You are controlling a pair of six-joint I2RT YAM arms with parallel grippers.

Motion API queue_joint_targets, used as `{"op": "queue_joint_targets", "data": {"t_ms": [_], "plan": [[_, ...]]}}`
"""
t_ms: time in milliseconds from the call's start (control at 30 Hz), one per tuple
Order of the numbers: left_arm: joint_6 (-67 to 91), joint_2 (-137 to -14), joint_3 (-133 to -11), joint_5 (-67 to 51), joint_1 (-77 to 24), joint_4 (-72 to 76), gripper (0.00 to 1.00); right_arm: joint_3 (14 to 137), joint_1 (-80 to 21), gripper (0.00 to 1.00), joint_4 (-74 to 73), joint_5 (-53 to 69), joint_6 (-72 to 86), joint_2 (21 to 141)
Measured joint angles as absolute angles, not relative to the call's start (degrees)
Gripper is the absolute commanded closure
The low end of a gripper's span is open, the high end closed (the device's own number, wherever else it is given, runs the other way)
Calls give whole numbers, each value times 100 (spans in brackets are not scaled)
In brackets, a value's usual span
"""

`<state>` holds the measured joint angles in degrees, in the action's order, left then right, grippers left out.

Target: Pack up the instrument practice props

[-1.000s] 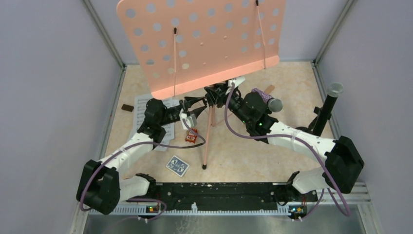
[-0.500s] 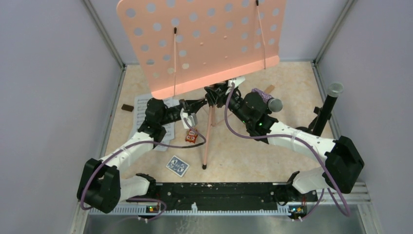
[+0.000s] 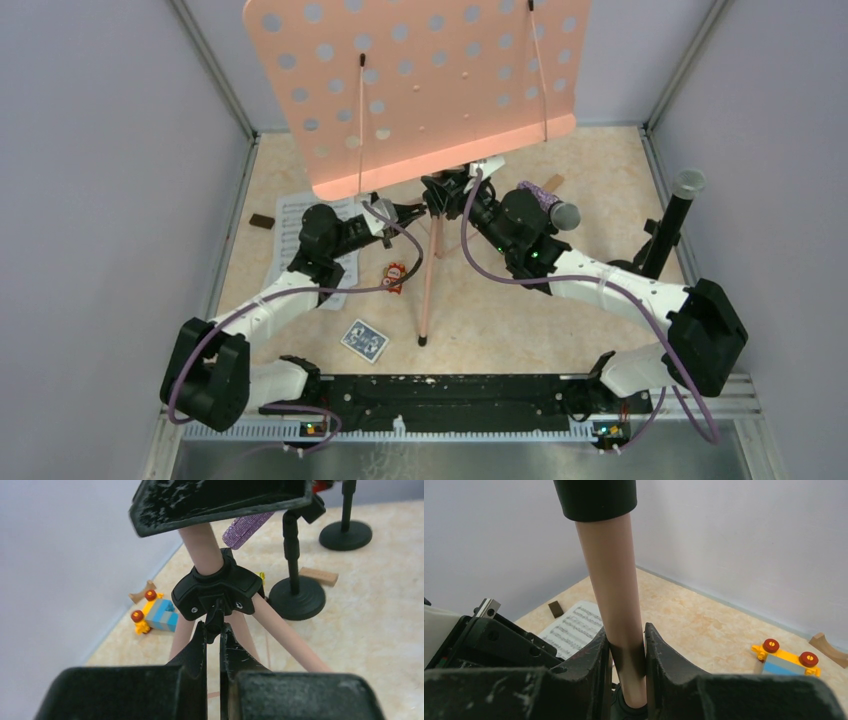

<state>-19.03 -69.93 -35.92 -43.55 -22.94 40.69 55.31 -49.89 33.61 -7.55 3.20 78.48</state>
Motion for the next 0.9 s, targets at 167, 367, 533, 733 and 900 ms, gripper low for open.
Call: {"op": "queue_joint_targets", "data": {"t_ms": [167,367,533,733,900], "plan": [[-381,-6993,-3341,-3802,-2366,4622,100,5531,-4989,100,3361,-755,320,7848],[1376,-6991,-3273,-3273,-2427,4709,100,5561,-4987,100,3326,-770,318,7861],[2460,-6989,-3597,-3070,-2434,4034,100,5607,-4978,100,3310,-888,318,7894],[3677,-6989,-4195,-2856,-2432,2698,100,5666,-4965,100,3288,-987,298,7942],[4799,-6993,-4414,-2816,-2397,2130,100,5682,-4965,100,3247,-1004,298,7942]]}}
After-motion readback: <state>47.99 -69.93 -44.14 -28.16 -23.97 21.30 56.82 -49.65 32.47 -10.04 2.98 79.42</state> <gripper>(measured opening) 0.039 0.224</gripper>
